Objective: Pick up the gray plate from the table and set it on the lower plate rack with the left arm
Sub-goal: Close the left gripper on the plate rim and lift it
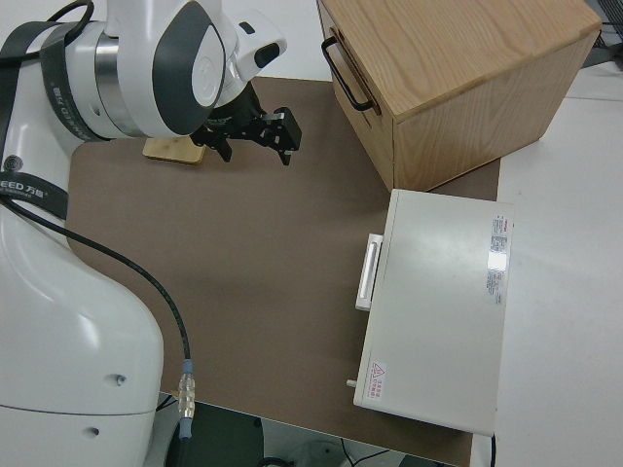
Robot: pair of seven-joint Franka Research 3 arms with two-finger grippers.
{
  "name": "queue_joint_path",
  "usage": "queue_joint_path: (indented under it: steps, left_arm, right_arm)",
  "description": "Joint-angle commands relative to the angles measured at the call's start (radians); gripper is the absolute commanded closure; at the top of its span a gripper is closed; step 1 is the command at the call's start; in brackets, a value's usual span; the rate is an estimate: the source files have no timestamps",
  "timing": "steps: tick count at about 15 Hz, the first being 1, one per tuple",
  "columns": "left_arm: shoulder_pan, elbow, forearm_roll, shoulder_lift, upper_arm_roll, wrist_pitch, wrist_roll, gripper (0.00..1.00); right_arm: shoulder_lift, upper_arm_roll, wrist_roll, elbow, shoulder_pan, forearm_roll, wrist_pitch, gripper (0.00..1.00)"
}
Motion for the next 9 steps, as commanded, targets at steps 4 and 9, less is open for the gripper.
queue_joint_path:
  steps: [4,9]
  left_arm:
    - [0.008,-0.058,0.021,0.015,0.001,0.104,0.010,0.00]
    - [0.009,-0.095,0.021,0.074,0.001,0.215,0.010,0.00]
  right_arm:
    - [0.000,-0.006,0.004,0.006,0.007,0.003,-0.001,0.017]
    - [0.000,-0.006,0.004,0.006,0.007,0.003,-0.001,0.017]
